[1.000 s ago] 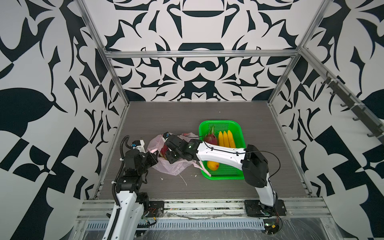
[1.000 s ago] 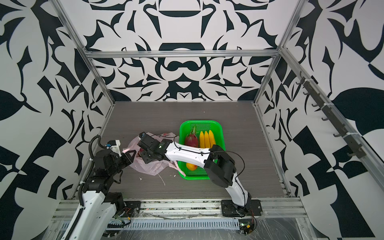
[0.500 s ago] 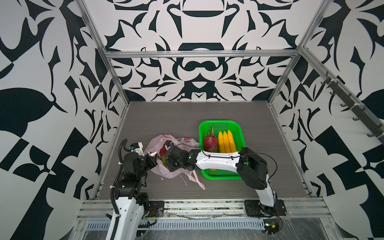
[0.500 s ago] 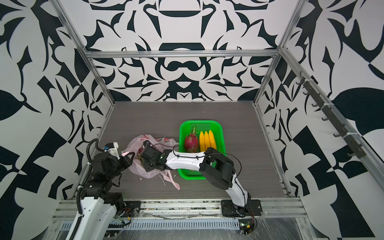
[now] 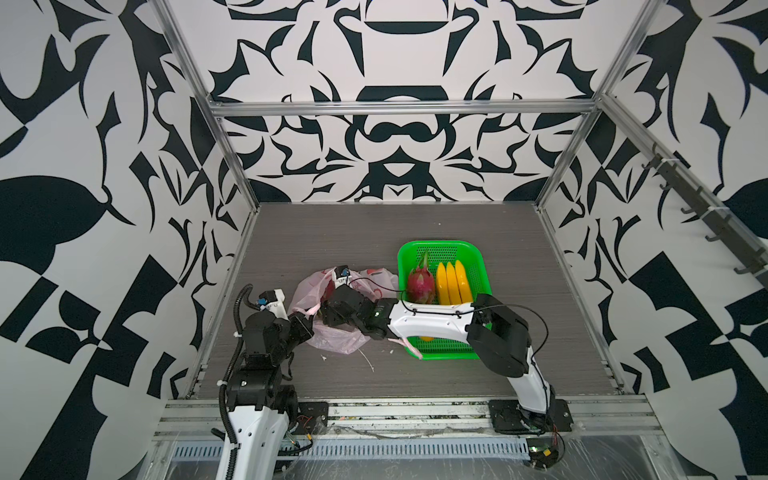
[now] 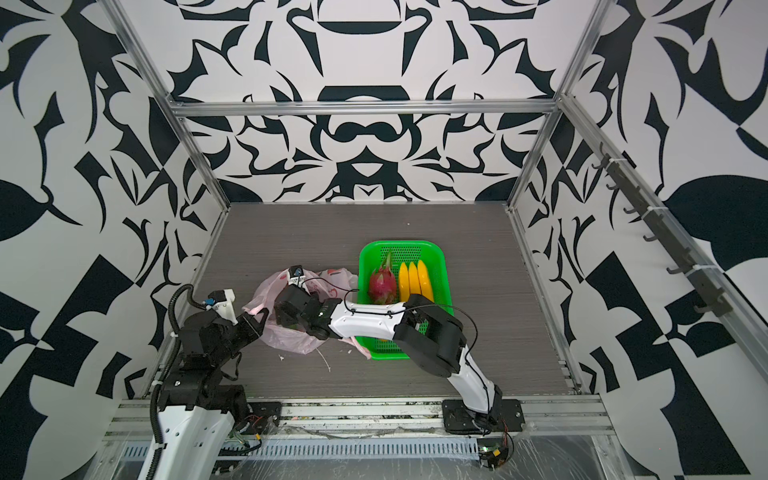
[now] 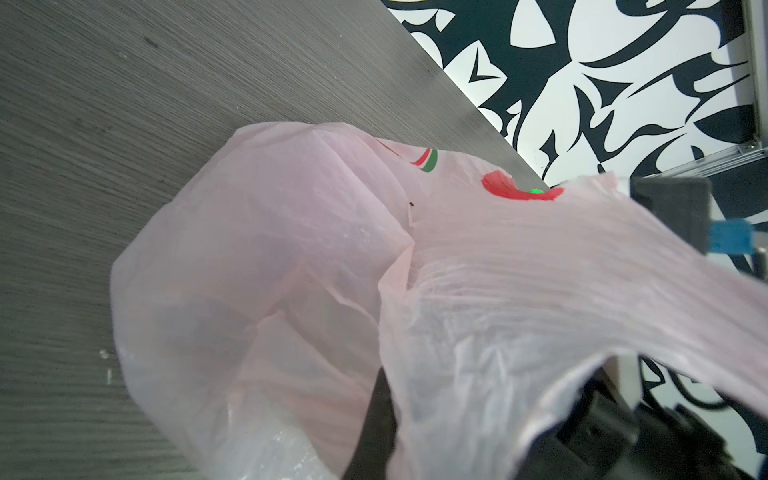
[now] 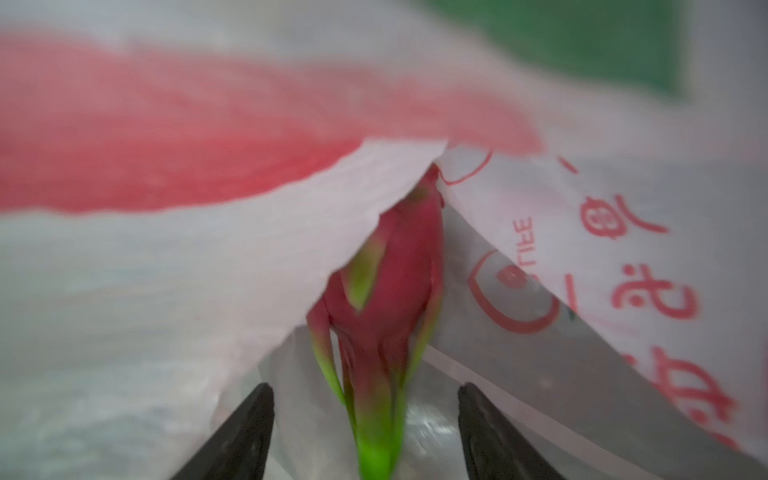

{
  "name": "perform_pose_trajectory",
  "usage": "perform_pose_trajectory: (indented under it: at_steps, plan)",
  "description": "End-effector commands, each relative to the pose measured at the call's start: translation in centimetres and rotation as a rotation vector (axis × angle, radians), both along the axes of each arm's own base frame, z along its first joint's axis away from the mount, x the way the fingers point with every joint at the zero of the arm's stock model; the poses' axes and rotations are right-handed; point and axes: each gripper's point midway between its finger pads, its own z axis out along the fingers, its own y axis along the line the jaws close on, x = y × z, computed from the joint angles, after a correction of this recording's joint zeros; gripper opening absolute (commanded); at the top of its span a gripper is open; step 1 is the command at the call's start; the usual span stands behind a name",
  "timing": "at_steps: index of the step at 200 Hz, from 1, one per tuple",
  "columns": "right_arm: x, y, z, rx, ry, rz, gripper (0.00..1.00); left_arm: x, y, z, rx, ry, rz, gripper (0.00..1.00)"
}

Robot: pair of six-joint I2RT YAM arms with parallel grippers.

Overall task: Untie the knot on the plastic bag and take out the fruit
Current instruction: 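Move the right gripper over to the pink bag opening above the dragon fruit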

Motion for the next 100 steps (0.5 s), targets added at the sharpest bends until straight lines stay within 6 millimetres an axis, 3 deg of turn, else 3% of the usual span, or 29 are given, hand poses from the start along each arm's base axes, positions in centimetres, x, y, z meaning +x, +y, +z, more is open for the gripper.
perform_pose_trajectory:
  at_steps: [1, 41, 100]
  plan:
    - [1.7, 1.0, 2.5, 0.068, -0.028, -0.023, 0.75, -0.1, -0.1, -0.1, -0.025, -0.006, 0.009, 0.0]
    - [3.1, 1.4, 2.8, 0.067, -0.032, -0.008, 0.79, 0.3, -0.1, 0.7, -0.035, -0.04, 0.012, 0.0]
    - [3.5, 2.3, 3.1, 0.101, -0.03, 0.027, 0.82, 1.0, -0.3, 1.8, -0.033, -0.068, -0.003, 0.0]
